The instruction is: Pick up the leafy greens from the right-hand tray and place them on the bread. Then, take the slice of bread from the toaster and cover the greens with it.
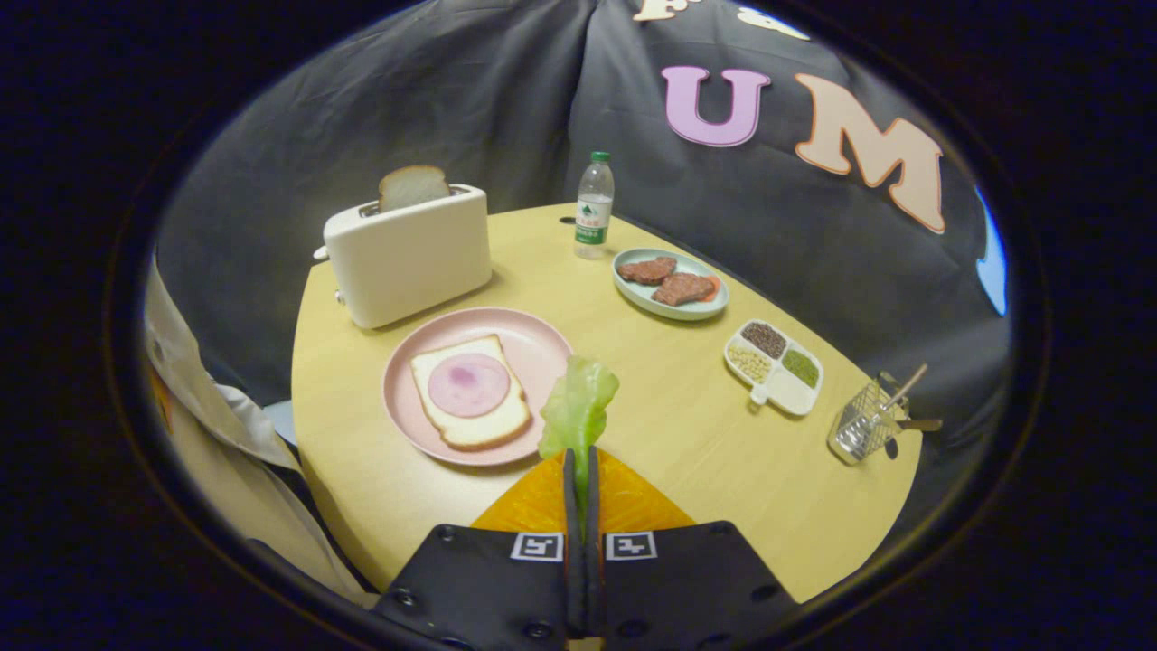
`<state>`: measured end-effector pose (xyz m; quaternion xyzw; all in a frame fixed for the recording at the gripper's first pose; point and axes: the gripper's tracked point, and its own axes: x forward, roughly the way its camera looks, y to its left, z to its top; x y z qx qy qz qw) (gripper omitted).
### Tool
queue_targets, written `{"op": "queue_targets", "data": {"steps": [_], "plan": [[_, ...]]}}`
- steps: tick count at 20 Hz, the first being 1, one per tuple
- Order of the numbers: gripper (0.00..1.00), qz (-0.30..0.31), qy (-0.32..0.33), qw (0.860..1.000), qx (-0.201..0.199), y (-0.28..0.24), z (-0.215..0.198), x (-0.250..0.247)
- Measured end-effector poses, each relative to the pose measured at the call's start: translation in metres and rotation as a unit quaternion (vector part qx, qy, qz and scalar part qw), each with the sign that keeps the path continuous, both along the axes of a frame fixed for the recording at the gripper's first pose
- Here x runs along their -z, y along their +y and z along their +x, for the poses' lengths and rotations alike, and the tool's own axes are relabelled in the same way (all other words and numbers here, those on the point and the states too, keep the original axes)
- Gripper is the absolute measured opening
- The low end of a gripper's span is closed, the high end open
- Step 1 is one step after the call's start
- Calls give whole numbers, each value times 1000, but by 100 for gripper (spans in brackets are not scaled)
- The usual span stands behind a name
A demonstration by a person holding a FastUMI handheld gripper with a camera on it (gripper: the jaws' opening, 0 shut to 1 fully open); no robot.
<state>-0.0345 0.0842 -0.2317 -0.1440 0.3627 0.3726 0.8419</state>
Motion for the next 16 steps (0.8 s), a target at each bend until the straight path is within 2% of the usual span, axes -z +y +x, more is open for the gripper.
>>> {"op": "queue_targets", "data": {"steps": [6,16], "plan": [[3,9,-11,1000,-27,52,1,-13],[3,14,5,997,-76,123,-5,4]]}}
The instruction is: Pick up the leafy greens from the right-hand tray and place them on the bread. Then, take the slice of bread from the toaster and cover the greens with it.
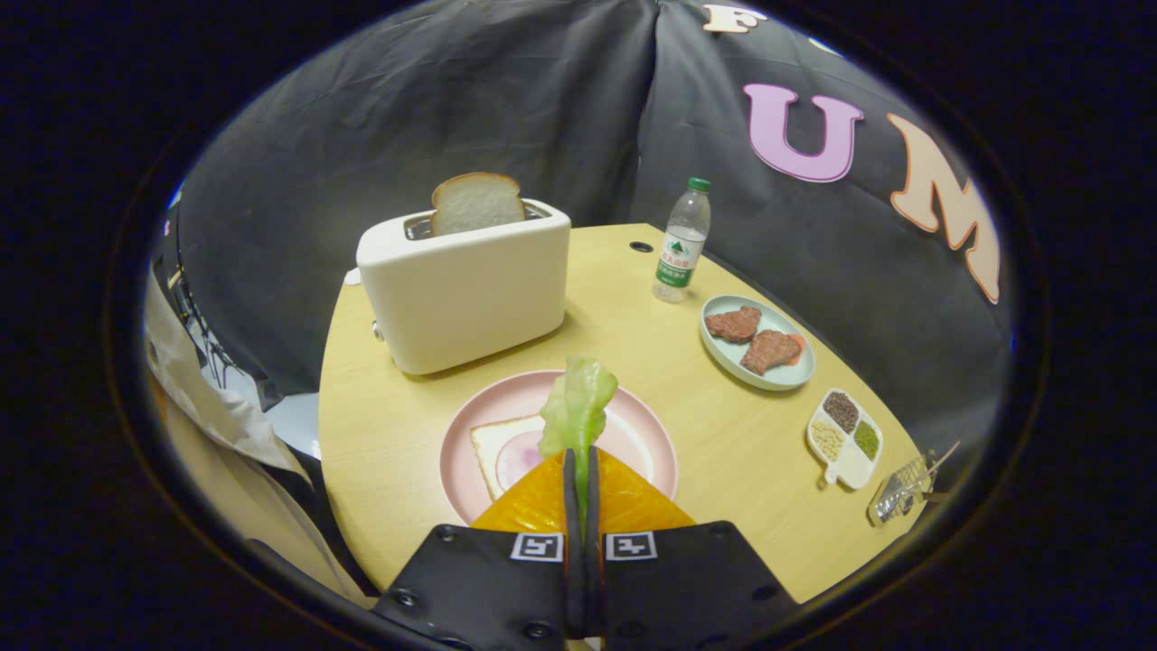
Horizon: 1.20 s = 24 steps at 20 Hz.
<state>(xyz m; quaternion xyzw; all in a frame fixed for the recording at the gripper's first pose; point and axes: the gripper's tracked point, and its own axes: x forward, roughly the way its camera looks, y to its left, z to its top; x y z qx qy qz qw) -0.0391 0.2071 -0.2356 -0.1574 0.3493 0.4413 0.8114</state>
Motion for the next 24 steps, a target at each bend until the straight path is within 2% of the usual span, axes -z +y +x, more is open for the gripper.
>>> {"op": "queue_targets", "data": {"steps": [9,13,19,24], "plan": [[3,-2,31,999,-38,40,-14,27],[3,-26,37,998,-47,41,-17,45],[36,-56,36,997,-48,36,-19,56],[88,-58,25,997,-33,38,-18,41]]}}
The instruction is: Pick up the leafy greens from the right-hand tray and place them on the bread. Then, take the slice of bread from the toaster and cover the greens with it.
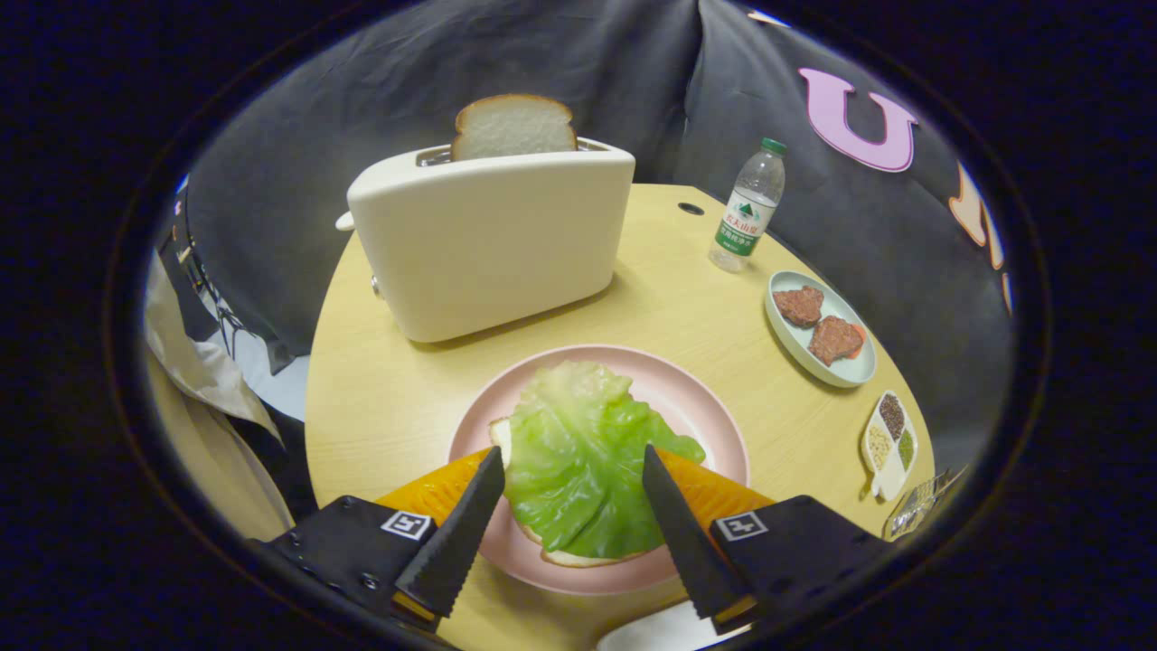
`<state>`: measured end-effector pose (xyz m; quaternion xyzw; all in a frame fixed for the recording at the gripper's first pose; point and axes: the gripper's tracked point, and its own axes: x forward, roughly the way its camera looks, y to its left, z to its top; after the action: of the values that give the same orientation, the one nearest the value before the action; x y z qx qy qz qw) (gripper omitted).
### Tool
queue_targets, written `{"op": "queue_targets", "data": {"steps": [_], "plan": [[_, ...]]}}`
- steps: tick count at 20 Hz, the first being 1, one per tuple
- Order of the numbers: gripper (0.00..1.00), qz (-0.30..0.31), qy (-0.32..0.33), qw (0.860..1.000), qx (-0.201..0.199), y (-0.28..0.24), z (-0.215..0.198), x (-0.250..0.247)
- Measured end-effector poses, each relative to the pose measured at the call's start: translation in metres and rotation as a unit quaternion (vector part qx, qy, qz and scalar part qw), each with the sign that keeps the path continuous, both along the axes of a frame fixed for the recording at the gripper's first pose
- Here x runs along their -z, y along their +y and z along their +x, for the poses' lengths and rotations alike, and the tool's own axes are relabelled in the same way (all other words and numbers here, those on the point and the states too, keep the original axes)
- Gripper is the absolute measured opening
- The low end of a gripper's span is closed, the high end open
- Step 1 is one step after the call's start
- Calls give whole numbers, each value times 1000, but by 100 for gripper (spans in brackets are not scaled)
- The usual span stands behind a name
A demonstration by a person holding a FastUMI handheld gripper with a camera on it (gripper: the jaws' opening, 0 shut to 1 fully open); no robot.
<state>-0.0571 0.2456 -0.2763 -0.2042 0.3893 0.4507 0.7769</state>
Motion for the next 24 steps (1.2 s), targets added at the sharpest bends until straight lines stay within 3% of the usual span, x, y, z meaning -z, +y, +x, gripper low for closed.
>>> {"op": "queue_targets", "data": {"steps": [1,9,24], "plan": [[99,-1,-6,1000,5,0,2,-4],[99,20,-33,997,68,24,18,-61],[99,100,-48,989,95,137,36,-138]]}}
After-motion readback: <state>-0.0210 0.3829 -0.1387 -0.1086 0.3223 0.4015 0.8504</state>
